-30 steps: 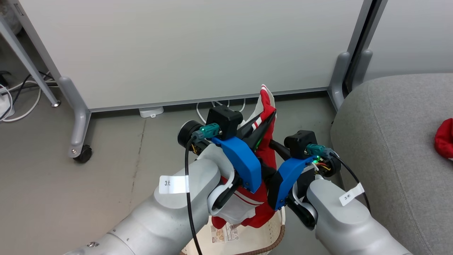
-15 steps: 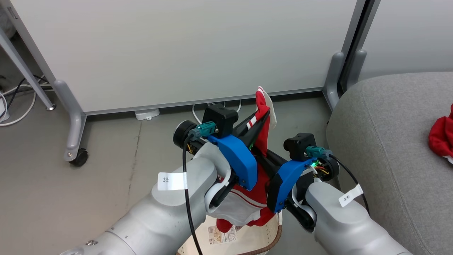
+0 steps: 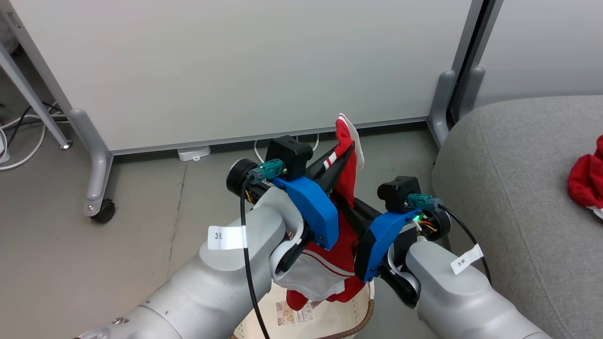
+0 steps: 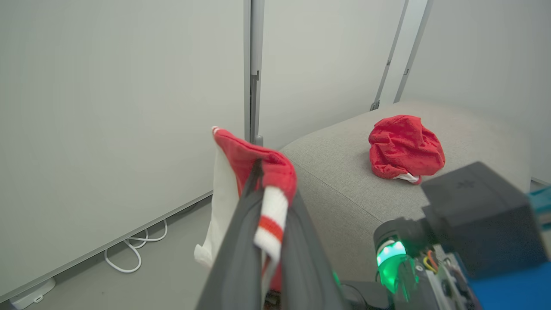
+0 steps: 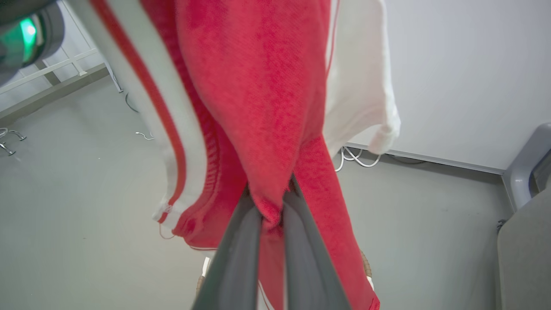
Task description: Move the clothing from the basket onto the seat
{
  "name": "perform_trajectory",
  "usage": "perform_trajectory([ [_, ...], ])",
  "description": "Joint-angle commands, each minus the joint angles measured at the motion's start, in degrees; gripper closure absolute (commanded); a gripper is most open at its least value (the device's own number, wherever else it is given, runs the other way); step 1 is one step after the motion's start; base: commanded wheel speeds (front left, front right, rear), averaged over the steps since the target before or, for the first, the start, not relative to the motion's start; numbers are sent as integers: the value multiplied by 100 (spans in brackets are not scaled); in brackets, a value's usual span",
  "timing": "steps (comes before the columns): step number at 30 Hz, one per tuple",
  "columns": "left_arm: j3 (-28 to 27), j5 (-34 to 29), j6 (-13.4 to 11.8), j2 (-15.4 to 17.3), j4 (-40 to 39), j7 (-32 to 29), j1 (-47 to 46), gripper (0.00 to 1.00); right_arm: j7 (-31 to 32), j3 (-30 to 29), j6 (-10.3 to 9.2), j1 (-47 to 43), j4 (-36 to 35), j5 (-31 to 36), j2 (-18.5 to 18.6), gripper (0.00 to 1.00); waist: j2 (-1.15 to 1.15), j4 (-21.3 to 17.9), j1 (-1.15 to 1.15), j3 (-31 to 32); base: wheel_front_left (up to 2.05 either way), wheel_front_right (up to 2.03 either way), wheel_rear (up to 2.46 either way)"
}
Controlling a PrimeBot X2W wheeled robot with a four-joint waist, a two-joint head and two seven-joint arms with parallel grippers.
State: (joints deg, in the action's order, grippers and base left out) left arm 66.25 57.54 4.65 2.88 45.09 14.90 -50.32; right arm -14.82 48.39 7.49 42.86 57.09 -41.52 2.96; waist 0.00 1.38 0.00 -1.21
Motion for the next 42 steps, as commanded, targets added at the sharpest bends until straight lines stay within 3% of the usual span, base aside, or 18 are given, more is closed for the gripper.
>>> perform_trajectory([
  [1, -38, -13, -2, 2, 13, 42, -74, 55, -30, 30, 1, 87, -7, -57, -12, 100, 0, -5, 0, -13, 0, 0, 0],
  [2, -73, -51, -18, 2, 6, 43, -73, 23, -33, 41, 1, 95, -12, -62, -5, 100, 0, -8, 0, -23, 0, 0, 0],
  [3, -124, -93, -36, 1, -2, 43, -55, 0, -31, 50, 1, 102, -19, -82, 6, 100, 0, -13, 0, -31, 0, 0, 0],
  [11, -701, -580, -109, 207, -191, 38, 410, 0, -43, 54, 1, 145, -111, -161, 96, 100, 0, -54, 0, -79, 0, 0, 0],
  [27, -3008, -2308, 49, 974, -1884, 37, 2717, 0, -46, -350, 1, -25, -350, 16, 314, 100, 0, 4, 0, -175, 0, 0, 0],
  [35, -4092, -2973, 187, 900, -2458, 38, 3789, 0, -45, -511, 1, -144, -431, 121, 340, 100, 0, 29, 0, -144, 0, 0, 0],
  [42, -4693, -3355, 261, 768, -2695, 38, 4257, 0, -46, -609, 1, -211, -469, 177, 332, 100, 0, 30, 0, -145, 0, 0, 0],
])
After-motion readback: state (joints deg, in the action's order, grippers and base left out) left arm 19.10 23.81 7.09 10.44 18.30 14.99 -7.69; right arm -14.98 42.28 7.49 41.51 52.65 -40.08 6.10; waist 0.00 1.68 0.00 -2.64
